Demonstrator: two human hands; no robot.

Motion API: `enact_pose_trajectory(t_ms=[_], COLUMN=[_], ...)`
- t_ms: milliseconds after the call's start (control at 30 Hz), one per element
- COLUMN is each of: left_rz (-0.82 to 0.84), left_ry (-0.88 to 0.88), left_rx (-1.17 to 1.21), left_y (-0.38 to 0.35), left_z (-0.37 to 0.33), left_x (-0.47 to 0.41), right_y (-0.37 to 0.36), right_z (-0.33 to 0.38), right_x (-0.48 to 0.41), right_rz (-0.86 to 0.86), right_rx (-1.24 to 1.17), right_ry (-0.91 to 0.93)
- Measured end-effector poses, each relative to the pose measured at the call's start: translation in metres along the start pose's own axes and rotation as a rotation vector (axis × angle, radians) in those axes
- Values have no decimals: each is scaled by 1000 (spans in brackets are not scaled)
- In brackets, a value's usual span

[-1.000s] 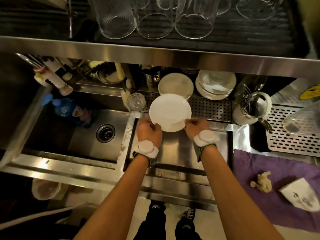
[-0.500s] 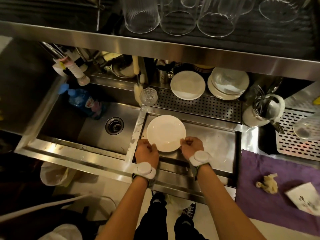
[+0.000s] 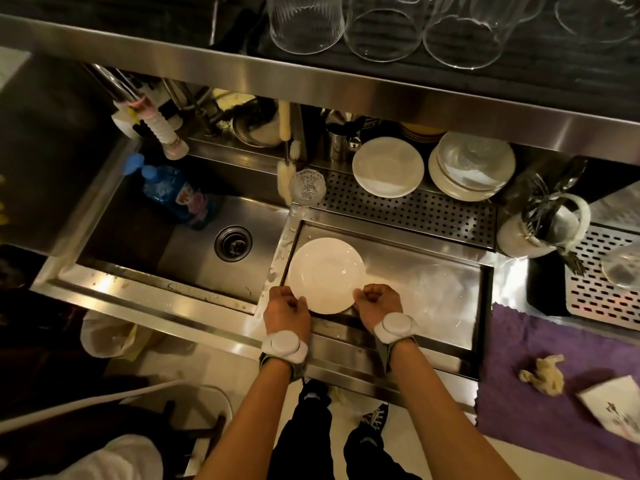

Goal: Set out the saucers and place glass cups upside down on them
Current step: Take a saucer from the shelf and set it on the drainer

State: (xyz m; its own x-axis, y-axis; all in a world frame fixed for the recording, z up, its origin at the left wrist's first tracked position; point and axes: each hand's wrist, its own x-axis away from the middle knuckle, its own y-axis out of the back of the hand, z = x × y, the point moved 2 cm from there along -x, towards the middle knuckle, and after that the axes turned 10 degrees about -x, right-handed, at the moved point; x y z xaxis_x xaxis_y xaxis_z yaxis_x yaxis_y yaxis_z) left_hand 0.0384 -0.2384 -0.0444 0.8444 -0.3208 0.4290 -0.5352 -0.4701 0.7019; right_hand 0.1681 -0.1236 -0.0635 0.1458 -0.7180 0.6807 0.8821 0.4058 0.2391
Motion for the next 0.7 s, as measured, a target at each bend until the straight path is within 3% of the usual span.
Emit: enact_pose_trajectory(t_ms=[400, 533, 700], left_rz=[17, -7, -21], left_ry=[12, -13, -129], left_rx=[-115, -204, -180], left_y=[10, 16, 15], left_z=[-8, -20, -52], left_x=[-2, -3, -5], right_y=[4, 17, 33], right_z=[-1, 6, 27], right_x=[-15, -19, -27], right_rz=[81, 63, 27], right_rx=[-62, -10, -117], right_ry=[-97, -83, -84])
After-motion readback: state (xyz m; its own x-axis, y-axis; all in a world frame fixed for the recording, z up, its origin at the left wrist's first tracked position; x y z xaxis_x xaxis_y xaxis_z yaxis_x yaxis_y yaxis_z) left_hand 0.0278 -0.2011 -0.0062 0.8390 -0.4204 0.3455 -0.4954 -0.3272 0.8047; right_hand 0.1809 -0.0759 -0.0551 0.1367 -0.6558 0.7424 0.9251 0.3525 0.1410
